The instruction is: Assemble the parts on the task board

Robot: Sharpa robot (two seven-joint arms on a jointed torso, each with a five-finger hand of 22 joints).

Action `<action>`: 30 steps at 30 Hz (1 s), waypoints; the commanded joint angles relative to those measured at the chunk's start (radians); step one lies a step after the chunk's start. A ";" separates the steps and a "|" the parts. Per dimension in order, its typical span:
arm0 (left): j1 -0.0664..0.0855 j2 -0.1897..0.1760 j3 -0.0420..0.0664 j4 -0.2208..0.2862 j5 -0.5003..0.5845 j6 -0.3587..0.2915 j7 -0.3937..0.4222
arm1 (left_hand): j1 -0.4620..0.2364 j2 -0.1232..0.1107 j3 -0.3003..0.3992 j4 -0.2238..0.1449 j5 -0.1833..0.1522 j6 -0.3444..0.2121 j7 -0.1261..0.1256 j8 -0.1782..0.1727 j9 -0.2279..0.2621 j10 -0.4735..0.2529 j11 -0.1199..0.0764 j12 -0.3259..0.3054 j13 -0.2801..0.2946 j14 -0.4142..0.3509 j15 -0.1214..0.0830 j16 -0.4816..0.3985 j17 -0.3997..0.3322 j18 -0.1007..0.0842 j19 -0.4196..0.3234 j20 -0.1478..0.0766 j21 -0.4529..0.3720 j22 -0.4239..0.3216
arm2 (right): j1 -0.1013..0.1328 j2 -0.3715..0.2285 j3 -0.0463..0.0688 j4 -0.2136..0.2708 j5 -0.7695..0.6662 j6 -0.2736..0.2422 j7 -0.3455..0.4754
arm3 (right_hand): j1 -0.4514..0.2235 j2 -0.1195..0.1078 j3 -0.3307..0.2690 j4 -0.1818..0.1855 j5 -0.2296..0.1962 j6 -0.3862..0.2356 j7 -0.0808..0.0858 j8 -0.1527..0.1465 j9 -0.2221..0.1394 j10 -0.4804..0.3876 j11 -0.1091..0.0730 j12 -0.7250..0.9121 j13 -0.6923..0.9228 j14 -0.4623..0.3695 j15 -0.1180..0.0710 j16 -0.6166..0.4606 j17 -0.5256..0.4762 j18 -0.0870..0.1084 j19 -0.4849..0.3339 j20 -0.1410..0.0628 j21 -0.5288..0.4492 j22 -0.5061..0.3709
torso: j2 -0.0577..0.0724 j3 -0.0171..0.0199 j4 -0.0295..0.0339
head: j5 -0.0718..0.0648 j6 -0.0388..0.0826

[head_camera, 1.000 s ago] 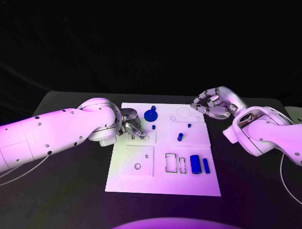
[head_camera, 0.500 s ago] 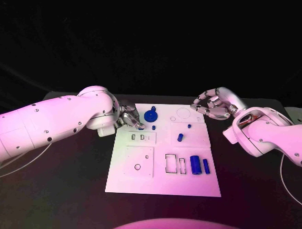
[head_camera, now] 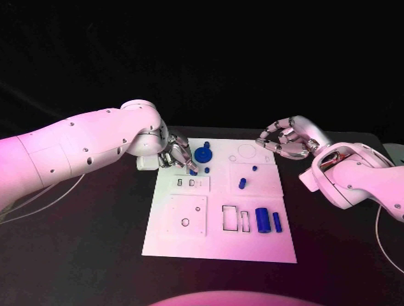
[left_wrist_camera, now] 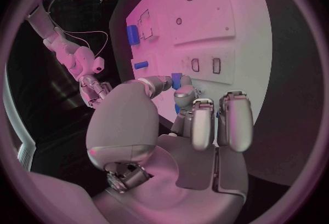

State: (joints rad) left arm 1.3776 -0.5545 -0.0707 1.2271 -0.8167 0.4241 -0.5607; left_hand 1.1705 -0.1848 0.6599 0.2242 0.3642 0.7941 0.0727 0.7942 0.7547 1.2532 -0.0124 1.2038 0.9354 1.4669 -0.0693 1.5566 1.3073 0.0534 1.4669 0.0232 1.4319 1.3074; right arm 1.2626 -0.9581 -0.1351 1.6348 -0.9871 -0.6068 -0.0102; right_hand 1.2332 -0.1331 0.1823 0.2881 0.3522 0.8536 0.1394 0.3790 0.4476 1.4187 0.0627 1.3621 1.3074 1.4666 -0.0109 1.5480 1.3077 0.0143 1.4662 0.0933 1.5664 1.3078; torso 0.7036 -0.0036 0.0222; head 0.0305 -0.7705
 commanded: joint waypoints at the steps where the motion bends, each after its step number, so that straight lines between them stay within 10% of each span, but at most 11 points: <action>1: 0.004 0.019 -0.005 -0.025 0.036 0.104 -0.011 | -0.009 0.002 0.217 -0.223 0.010 0.012 -0.005 0.001 -0.001 0.008 0.000 0.005 0.003 0.099 -0.007 0.003 0.246 -0.003 0.031 -0.003 -0.004 0.036 | -0.001 0.002 0.000 -0.001 -0.008 0.010 0.001 | -0.002 -0.002 0.007 0.001 0.006 -0.007 -0.003 0.006 0.001 0.002 -0.008 0.000 0.105 0.090 -0.006 -0.006 0.207 -0.013 0.103 -0.005 0.001 0.261 | 0.001 -0.0002 -0.0008 | 0.003 -0.001; 30: 0.006 0.085 -0.029 -0.079 -0.067 0.126 -0.019 | -0.040 -0.001 0.192 -0.245 0.171 0.039 -0.013 -0.002 -0.002 0.046 -0.008 0.036 0.057 0.102 -0.014 0.011 0.258 -0.006 0.036 -0.008 0.005 0.051 | -0.001 0.008 -0.001 -0.002 -0.008 0.006 0.002 | -0.004 -0.005 0.008 0.001 0.009 -0.007 -0.003 0.006 0.002 0.001 -0.008 -0.002 0.104 0.090 -0.006 -0.007 0.206 -0.013 0.102 -0.006 -0.001 0.260 | 0.002 -0.0016 -0.0009 | 0.004 -0.008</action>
State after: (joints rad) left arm 1.3828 -0.4735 -0.0991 1.1494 -0.8673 0.5250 -0.5771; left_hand 1.1297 -0.1966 0.6459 0.1912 0.5309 0.8122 0.0725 0.7929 0.7513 1.2920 -0.0211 1.2374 0.9929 1.4670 -0.0768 1.5617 1.3073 0.0534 1.4669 0.0232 1.4318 1.3074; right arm 1.2625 -0.9514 -0.1357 1.6324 -0.9868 -0.6070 -0.0105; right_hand 1.2332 -0.1331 0.1842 0.2901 0.3579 0.8537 0.1394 0.3790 0.4480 1.4187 0.0627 1.3621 1.3081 1.4666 -0.0110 1.5480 1.3074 0.0143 1.4662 0.0933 1.5664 1.3074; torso 0.7063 -0.0049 0.0215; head 0.0339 -0.7775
